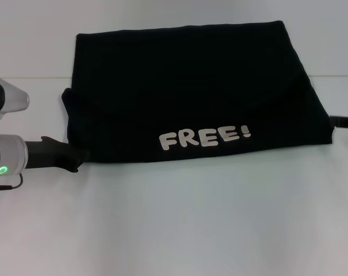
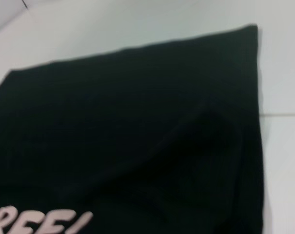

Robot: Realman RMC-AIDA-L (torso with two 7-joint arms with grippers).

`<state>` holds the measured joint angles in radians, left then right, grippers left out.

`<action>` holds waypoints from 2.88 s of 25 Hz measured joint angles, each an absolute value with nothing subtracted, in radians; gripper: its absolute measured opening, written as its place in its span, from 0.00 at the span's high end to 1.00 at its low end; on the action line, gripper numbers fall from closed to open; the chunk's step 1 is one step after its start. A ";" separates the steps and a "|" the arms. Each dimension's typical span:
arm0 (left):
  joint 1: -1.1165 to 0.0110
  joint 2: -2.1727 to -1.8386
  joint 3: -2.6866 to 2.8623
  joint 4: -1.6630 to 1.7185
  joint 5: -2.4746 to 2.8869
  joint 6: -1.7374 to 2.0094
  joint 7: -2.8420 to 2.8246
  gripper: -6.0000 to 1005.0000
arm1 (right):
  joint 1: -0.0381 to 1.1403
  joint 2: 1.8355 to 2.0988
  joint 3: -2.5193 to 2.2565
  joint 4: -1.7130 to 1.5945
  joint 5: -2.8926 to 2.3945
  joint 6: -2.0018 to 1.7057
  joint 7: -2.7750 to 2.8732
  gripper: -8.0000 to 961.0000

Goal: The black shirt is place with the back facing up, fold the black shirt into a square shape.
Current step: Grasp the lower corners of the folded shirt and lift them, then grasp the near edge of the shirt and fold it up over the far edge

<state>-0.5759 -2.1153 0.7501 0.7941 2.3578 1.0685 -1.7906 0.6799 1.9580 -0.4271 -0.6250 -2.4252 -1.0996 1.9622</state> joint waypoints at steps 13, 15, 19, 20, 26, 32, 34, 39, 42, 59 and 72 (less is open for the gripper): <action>-0.593 -2.107 0.756 0.795 2.359 1.077 -1.792 0.99 | 0.741 1.980 -0.539 -0.483 -2.451 -0.866 1.957 0.35; -0.595 -2.104 0.756 0.793 2.359 1.077 -1.792 0.99 | 0.752 1.982 -0.549 -0.463 -2.449 -0.843 1.957 0.36; -0.597 -2.102 0.753 0.790 2.359 1.074 -1.792 0.99 | 0.763 1.988 -0.554 -0.450 -2.450 -0.832 1.957 0.39; -0.597 -2.102 0.753 0.789 2.360 1.072 -1.792 0.99 | 0.765 1.990 -0.554 -0.449 -2.450 -0.830 1.957 0.40; -0.601 -2.101 0.750 0.789 2.372 1.070 -1.792 0.99 | 0.770 1.995 -0.558 -0.443 -2.451 -0.835 1.964 0.43; -0.603 -2.101 0.750 0.788 2.373 1.068 -1.792 0.99 | 0.751 1.993 -0.554 -0.451 -2.447 -0.866 1.958 0.65; -0.603 -2.102 0.749 0.788 2.373 1.067 -1.792 0.99 | 0.746 1.992 -0.549 -0.457 -2.443 -0.879 1.957 0.75; -0.602 -2.102 0.748 0.788 2.373 1.068 -1.800 0.99 | 0.725 1.985 -0.545 -0.472 -2.402 -0.933 1.928 0.90; -0.595 -2.105 0.744 0.795 2.368 1.080 -1.806 0.99 | 0.688 1.982 -0.545 -0.505 -2.352 -1.001 1.908 0.92; -0.437 -2.105 0.519 0.991 2.344 1.765 -1.768 0.99 | 0.304 1.997 -0.421 -0.711 -2.179 -1.573 1.713 0.94; -0.359 -2.092 0.360 0.985 2.359 2.016 -1.726 0.99 | 0.123 2.006 -0.367 -0.709 -2.185 -1.803 1.584 0.94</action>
